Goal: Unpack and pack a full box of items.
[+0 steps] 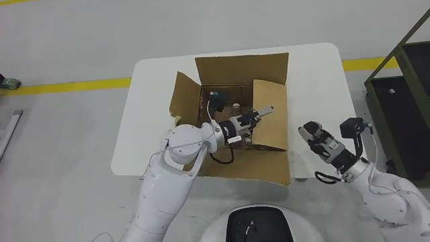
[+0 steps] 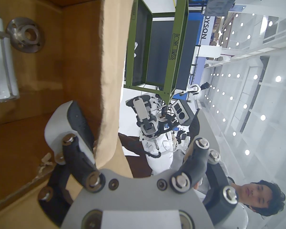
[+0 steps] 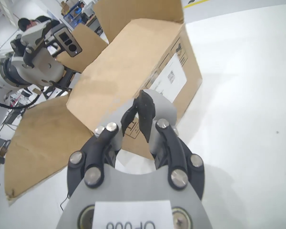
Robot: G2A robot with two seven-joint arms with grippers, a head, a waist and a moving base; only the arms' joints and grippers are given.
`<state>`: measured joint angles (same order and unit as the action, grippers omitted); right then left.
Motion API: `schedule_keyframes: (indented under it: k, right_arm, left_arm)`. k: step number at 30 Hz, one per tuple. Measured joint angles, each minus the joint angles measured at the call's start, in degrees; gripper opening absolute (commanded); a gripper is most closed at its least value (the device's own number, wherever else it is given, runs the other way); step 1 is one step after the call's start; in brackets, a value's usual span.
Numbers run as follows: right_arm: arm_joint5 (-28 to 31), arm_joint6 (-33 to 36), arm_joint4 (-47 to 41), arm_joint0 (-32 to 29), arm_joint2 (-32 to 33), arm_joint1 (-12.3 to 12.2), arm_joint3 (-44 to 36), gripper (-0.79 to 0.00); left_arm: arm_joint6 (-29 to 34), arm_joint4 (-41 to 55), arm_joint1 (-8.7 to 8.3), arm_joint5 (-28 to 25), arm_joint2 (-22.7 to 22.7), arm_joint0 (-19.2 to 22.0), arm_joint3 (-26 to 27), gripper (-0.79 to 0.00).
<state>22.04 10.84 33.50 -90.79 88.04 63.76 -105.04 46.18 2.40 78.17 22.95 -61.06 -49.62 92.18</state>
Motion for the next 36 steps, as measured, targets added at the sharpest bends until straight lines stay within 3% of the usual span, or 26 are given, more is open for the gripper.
schedule_keyframes:
  k: [4, 9, 10, 11, 13, 15, 18, 19, 21, 22, 23, 27, 29, 30, 31, 36]
  right_arm:
    - [-2.84, 0.12, -6.4, -2.0, 5.34, -0.18, -2.29, -0.413]
    - [-4.97, 1.29, -12.34, -3.24, 10.65, -0.35, -3.44, -0.36]
    - [-5.35, 1.7, -13.5, -3.47, 11.81, -0.4, -3.5, -0.299]
    - [-5.59, 2.1, -14.18, -3.61, 12.63, -0.44, -3.49, -0.305]
    - [-6.07, 3.51, -15.34, -3.79, 14.36, -0.57, -3.04, -0.394]
    - [-6.46, 4.81, -15.59, -3.64, 15.69, -0.71, -2.56, -0.36]
    - [-6.25, 6.81, -15.67, -3.02, 17.35, -0.94, -2.71, -0.394]
    - [-6.18, 7.57, -15.86, -2.77, 17.74, -1.01, -2.98, -0.351]
    - [-5.96, 8.67, -16.29, -2.25, 18.01, -1.1, -3.42, -0.339]
    - [-5.73, 9.4, -16.52, -1.78, 17.98, -1.15, -3.66, -0.296]
    - [-5.48, 10.02, -16.55, -1.35, 17.81, -1.2, -3.85, -0.194]
    - [-3.52, 13.1, -15.27, 0.95, 16.11, -1.44, -3.27, -0.283]
    - [-3.17, 13.16, -16.41, 2.15, 14.98, -1.39, -2.42, -0.268]
    - [-3.13, 13.15, -16.66, 2.58, 14.58, -1.37, -2.21, -0.382]
    - [-3.09, 13.22, -16.89, 3.07, 14.02, -1.36, -2.02, -0.406]
    - [-3.35, 14.85, -17.14, 4.45, 11.88, -1.35, -1.51, -0.422]
  left_arm:
    - [-0.87, 4.48, 0.64, -1.37, 0.91, 1.42, 0.83, 0.0]
    - [-0.71, 7.09, 1.75, -4.42, 5.52, 3.67, -0.6, 0.0]
    - [-0.98, 7.36, 2.08, -5.03, 6.83, 4.3, -1.08, 0.0]
    - [-1.19, 7.58, 2.34, -5.55, 7.85, 4.73, -1.49, 0.0]
    - [-2.14, 8.19, 3.0, -6.67, 10.19, 5.54, -2.79, 0.0]
    - [-3.08, 8.77, 3.58, -7.06, 11.97, 6.33, -4.02, 0.0]
    - [-3.7, 9.45, 4.41, -8.12, 14.16, 7.91, -5.63, 0.0]
    - [-3.99, 9.57, 4.69, -8.21, 14.82, 8.46, -6.28, 0.0]
    - [-4.55, 9.6, 5.08, -8.24, 15.7, 9.09, -7.12, 0.0]
    - [-4.87, 9.66, 5.32, -8.26, 16.27, 9.35, -7.58, 0.0]
    - [-5.04, 9.62, 5.47, -8.23, 16.69, 9.48, -7.9, 0.0]
    - [-4.56, 7.97, 5.82, -7.64, 18.19, 10.1, -9.22, 0.0]
    - [-4.11, 7.6, 5.87, -7.38, 18.31, 10.18, -9.77, 0.0]
    - [-3.93, 7.44, 5.88, -7.29, 18.29, 10.2, -9.9, 0.0]
    - [-3.78, 7.16, 5.87, -7.11, 18.26, 10.18, -9.97, 0.0]
    - [-3.77, 6.53, 5.89, -6.38, 18.2, 9.58, -9.2, 0.0]
